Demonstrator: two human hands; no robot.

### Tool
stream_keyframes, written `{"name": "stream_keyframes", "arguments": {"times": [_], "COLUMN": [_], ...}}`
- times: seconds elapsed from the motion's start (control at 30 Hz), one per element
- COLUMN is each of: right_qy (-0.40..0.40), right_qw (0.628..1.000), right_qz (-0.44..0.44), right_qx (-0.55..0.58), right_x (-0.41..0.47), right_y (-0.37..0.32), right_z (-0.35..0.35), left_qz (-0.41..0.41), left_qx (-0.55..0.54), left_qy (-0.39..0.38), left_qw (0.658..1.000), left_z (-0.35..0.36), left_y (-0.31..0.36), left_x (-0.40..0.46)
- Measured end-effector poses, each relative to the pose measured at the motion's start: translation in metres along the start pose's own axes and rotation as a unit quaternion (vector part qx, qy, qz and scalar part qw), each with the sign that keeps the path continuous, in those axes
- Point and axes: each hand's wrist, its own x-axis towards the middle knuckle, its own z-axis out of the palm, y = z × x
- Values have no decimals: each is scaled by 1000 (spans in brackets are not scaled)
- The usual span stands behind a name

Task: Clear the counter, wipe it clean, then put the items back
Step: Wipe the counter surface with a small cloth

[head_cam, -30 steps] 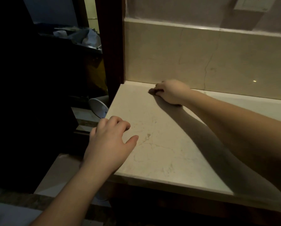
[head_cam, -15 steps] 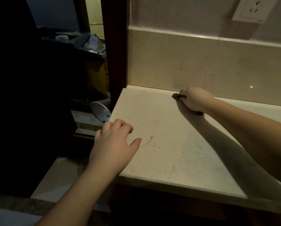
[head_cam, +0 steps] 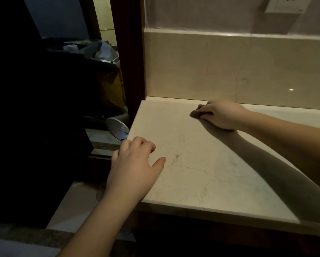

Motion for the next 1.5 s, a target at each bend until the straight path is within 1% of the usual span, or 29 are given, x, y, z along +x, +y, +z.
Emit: {"name": "stream_keyframes", "arguments": {"times": [0.13, 0.23, 0.3, 0.4, 0.47, 0.53, 0.6, 0.67, 0.73, 0.83, 0.97, 1.03, 1.1, 1.23, 1.33, 1.4, 1.5], "right_qy": [29, 34, 26, 18, 27, 34, 39, 41, 37, 25, 30, 25, 18, 25, 34, 29, 15], "right_qw": [999, 999, 999, 998, 997, 999, 999, 998, 998, 999, 997, 995, 997, 1000, 999, 1000, 994], "right_qz": [41, 40, 19, -43, -65, -28, 15, 38, 42, 20, -66, -90, -67, 11, 27, -4, -100], "right_qx": [-21, -3, 14, 30, 36, 31, 9, -8, -2, 10, 29, 31, 26, -9, -8, -5, 45], "right_x": [26, 43, 35, 0, -18, -14, 8, 32, 48, 32, -44, -73, -69, -12, 9, -9, -70], "right_y": [5, -4, -7, -10, -6, 2, 9, 8, 4, -7, -26, -28, -19, 2, -4, -16, -36], "right_z": [4, 8, 8, 6, 7, 4, 4, 5, 8, 8, 1, -1, -3, 1, 7, 3, -5], "left_qz": [-6, -10, -9, -9, -9, -8, -10, -12, -12, -8, -5, -3, -2, -1, -3, -1, 2], "left_qx": [-3, 2, 3, 2, 3, 2, 6, 15, 17, 13, 9, 14, 18, 21, 27, 30, 25], "left_qy": [0, 1, 4, 7, 7, 5, 4, 6, 7, 4, 7, 10, 13, 12, 13, 10, 15], "left_qw": [1000, 1000, 1000, 1000, 1000, 1000, 1000, 1000, 1000, 1000, 1000, 1000, 1000, 1000, 1000, 1000, 1000], "left_z": [0, 0, 0, 1, 1, 1, 2, 2, 1, 0, 1, 1, 2, 0, -1, 0, 1], "left_y": [2, 2, 3, 2, 1, 2, 3, 3, 3, 3, 2, 2, 3, 5, 6, 6, 4], "left_x": [-1, -1, -1, -1, 0, -1, 0, 0, -1, -2, -2, -2, -2, -4, -3, -3, -3]}}
